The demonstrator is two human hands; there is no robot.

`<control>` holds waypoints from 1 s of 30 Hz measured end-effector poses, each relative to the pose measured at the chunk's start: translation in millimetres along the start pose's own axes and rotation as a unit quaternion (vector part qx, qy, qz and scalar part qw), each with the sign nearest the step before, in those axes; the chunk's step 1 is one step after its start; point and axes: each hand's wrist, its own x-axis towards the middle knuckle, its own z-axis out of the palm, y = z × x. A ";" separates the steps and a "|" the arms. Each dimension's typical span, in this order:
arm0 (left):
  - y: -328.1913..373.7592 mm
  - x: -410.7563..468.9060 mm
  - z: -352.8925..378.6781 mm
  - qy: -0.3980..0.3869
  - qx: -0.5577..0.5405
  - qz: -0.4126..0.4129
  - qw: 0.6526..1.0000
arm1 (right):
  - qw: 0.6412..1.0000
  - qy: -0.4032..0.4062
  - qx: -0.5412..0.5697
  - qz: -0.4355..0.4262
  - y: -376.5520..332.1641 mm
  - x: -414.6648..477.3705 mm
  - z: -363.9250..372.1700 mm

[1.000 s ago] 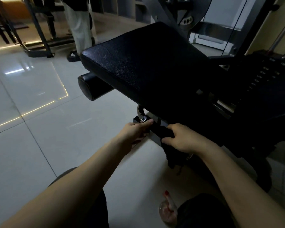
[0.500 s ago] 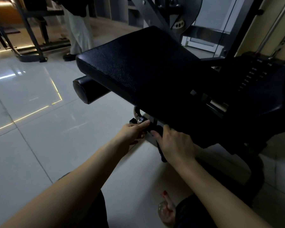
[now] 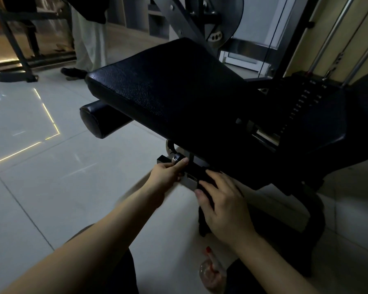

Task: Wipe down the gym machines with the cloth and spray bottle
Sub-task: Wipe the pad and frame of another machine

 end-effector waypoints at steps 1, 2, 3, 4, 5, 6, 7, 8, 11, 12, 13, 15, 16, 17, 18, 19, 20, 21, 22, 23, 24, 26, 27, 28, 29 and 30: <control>-1.0 0.4 0.4 0.001 -0.003 0.005 1.000 | 0.999 -0.031 0.040 0.017 -1.6 8.7 -9.0; -2.3 1.2 0.4 0.003 -0.004 0.008 1.000 | 0.993 -0.052 0.093 0.042 -0.1 16.6 -17.2; -3.1 2.0 0.0 0.004 -0.002 0.010 1.000 | 0.985 -0.072 0.141 0.070 4.0 22.8 -23.9; -5.0 4.1 -0.7 0.004 -0.001 0.011 1.000 | 0.982 -0.097 0.137 0.084 8.0 27.9 -28.5; -6.2 5.1 -1.3 0.001 -0.001 0.013 1.000 | 0.986 -0.129 0.073 0.080 9.2 30.8 -29.8; -7.2 5.5 -2.0 -0.002 0.000 0.015 1.000 | 0.984 -0.163 -0.011 0.070 8.9 31.5 -27.0; -8.2 6.3 -2.9 -0.006 0.000 0.016 1.000 | 0.978 -0.178 -0.090 0.060 7.1 30.7 -19.8; -9.5 7.8 -4.0 -0.009 0.004 0.017 1.000 | 0.973 -0.170 -0.149 0.055 4.1 30.6 -11.5; -11.0 10.5 -4.9 -0.011 0.010 0.018 1.000 | 0.970 -0.140 -0.171 0.105 2.4 47.5 3.3; -10.0 10.7 -4.5 -0.014 0.007 0.016 1.000 | 0.966 -0.154 -0.155 0.138 4.0 57.7 4.6; -8.5 11.0 -5.2 -0.020 0.003 0.013 1.000 | 0.959 -0.181 -0.136 0.172 4.8 67.8 4.7; -6.6 12.0 -7.6 -0.045 -0.005 0.004 0.999 | 0.941 -0.237 -0.066 0.233 9.4 82.5 4.8; -6.2 12.3 -8.8 -0.059 -0.008 -0.001 0.998 | 0.934 -0.256 -0.032 0.249 10.1 85.5 5.1; -5.6 12.5 -10.2 -0.067 -0.011 -0.006 0.998 | 0.931 -0.263 -0.024 0.252 9.5 85.9 6.2; -5.0 11.7 -10.6 -0.071 -0.013 -0.010 0.997 | 0.935 -0.252 -0.040 0.246 8.2 83.4 7.4; -4.7 11.0 -10.2 -0.070 -0.016 -0.013 0.997 | 0.943 -0.227 -0.073 0.231 6.9 78.7 8.5; -4.5 9.9 -9.3 -0.066 -0.022 -0.013 0.997 | 0.953 -0.189 -0.115 0.205 6.5 72.7 10.0; -4.7 8.9 -8.2 -0.060 -0.028 -0.013 0.998 | 0.961 -0.148 -0.156 0.172 6.2 65.7 13.7; -5.0 7.3 -7.0 -0.054 -0.034 -0.012 0.998 | 0.966 -0.107 -0.192 0.138 6.4 58.5 17.3; -5.5 6.0 -6.1 -0.049 -0.038 -0.010 0.998 | 0.965 -0.073 -0.230 0.108 7.0 52.4 20.8; -6.0 5.3 -5.7 -0.047 -0.040 -0.009 0.998 | 0.958 -0.056 -0.268 0.085 8.5 48.0 24.4; -4.4 4.3 -6.3 -0.047 -0.040 -0.009 0.998 | 0.949 -0.031 -0.307 0.058 12.1 42.6 26.8; -2.5 4.7 -7.8 -0.051 -0.035 -0.010 0.998 | 0.951 -0.023 -0.304 0.048 14.2 40.0 26.9; -1.2 5.5 -9.4 -0.057 -0.029 -0.011 0.998 | 0.956 -0.033 -0.289 0.041 17.0 35.6 25.8; -0.6 6.7 -11.3 -0.064 -0.025 -0.011 0.998 | 0.960 -0.045 -0.273 0.032 20.0 31.1 23.8; -0.8 8.0 -13.7 -0.072 -0.024 -0.011 0.997 | 0.963 -0.052 -0.263 0.027 23.3 26.5 20.8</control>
